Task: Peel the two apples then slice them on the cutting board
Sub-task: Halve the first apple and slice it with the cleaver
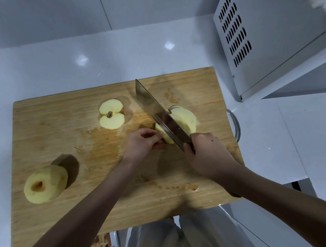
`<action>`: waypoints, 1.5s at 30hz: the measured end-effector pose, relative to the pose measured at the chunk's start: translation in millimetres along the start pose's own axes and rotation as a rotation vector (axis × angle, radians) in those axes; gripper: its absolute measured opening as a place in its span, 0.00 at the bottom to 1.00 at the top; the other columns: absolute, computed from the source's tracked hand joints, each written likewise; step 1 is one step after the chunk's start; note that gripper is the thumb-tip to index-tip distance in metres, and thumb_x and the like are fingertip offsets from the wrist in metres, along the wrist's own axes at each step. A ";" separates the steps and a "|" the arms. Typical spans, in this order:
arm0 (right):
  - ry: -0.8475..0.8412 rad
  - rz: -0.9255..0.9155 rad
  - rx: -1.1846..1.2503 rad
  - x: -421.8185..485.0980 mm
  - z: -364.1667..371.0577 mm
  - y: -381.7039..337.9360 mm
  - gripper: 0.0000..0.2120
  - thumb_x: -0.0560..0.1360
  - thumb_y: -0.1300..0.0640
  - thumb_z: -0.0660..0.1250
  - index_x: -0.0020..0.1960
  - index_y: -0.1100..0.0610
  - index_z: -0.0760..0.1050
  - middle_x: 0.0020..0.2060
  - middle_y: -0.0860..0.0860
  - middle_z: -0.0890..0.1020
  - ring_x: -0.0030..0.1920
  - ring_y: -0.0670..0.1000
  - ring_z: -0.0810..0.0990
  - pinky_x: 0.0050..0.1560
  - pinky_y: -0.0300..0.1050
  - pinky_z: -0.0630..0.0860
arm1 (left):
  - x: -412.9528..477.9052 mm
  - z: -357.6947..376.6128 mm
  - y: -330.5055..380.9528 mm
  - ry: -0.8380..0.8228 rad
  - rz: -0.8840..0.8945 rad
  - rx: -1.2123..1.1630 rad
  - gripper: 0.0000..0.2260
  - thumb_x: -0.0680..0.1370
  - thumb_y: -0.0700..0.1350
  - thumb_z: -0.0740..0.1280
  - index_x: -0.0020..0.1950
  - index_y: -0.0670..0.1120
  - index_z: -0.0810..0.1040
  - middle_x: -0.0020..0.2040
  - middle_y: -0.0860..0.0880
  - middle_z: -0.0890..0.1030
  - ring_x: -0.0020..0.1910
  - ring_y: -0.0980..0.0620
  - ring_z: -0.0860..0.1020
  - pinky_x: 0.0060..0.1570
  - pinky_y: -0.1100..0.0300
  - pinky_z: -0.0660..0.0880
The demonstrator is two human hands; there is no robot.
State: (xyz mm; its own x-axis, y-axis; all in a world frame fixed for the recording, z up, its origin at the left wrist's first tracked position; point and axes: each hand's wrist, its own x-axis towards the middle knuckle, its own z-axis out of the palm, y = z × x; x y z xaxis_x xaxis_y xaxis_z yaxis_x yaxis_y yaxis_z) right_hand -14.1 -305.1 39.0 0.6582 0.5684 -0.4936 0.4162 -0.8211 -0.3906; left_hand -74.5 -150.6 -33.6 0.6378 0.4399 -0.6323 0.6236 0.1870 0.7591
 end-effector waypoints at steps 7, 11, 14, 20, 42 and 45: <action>-0.033 0.062 -0.015 16.2 18.8 -5.3 0.11 0.81 0.54 0.54 0.50 0.58 0.72 0.38 0.50 0.71 0.39 0.50 0.72 0.39 0.42 0.69 | -0.6 0.8 4.3 -0.004 -0.058 -0.081 0.05 0.74 0.40 0.72 0.47 0.39 0.82 0.39 0.45 0.84 0.34 0.54 0.83 0.40 0.63 0.80; -0.016 0.054 -0.008 15.9 20.4 -4.3 0.10 0.81 0.54 0.54 0.48 0.57 0.71 0.39 0.51 0.72 0.40 0.50 0.73 0.40 0.43 0.69 | -1.5 0.1 4.7 -0.003 -0.052 -0.091 0.04 0.74 0.40 0.71 0.45 0.40 0.82 0.38 0.46 0.83 0.34 0.54 0.82 0.41 0.62 0.80; 0.024 0.025 -0.006 8.7 15.7 -2.2 0.10 0.81 0.54 0.54 0.45 0.55 0.70 0.36 0.50 0.72 0.36 0.48 0.71 0.37 0.41 0.67 | -2.8 -0.7 5.4 -0.010 -0.037 -0.088 0.04 0.74 0.39 0.71 0.46 0.40 0.82 0.38 0.45 0.84 0.34 0.55 0.83 0.38 0.64 0.79; 0.084 -0.012 0.004 -8.0 1.5 -1.3 0.09 0.80 0.54 0.54 0.47 0.55 0.70 0.38 0.51 0.74 0.36 0.50 0.73 0.32 0.39 0.65 | -2.6 -1.4 6.4 -0.008 -0.033 -0.101 0.05 0.74 0.37 0.71 0.48 0.36 0.81 0.40 0.42 0.83 0.34 0.54 0.82 0.35 0.66 0.78; -0.044 0.033 -0.068 9.4 13.8 -6.7 0.08 0.81 0.54 0.54 0.43 0.54 0.64 0.33 0.48 0.65 0.34 0.47 0.67 0.30 0.38 0.60 | -0.5 -3.6 1.8 -0.004 -0.035 -0.053 0.06 0.74 0.37 0.71 0.49 0.37 0.81 0.42 0.41 0.83 0.34 0.55 0.82 0.34 0.67 0.78; -0.042 0.064 -0.051 12.3 22.7 -7.3 0.09 0.81 0.54 0.54 0.43 0.54 0.62 0.34 0.48 0.65 0.35 0.49 0.66 0.32 0.40 0.61 | -0.7 -2.3 2.7 0.007 -0.040 -0.053 0.07 0.75 0.38 0.70 0.51 0.37 0.81 0.41 0.42 0.83 0.31 0.57 0.82 0.32 0.70 0.75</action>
State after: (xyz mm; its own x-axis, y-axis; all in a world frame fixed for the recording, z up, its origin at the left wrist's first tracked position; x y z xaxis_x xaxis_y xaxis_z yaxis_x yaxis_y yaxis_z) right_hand -23.3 -291.0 18.2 0.6583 0.5154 -0.5486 0.4062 -0.8568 -0.3176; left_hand -74.2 -148.4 -30.7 0.6094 0.4374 -0.6613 0.6237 0.2506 0.7404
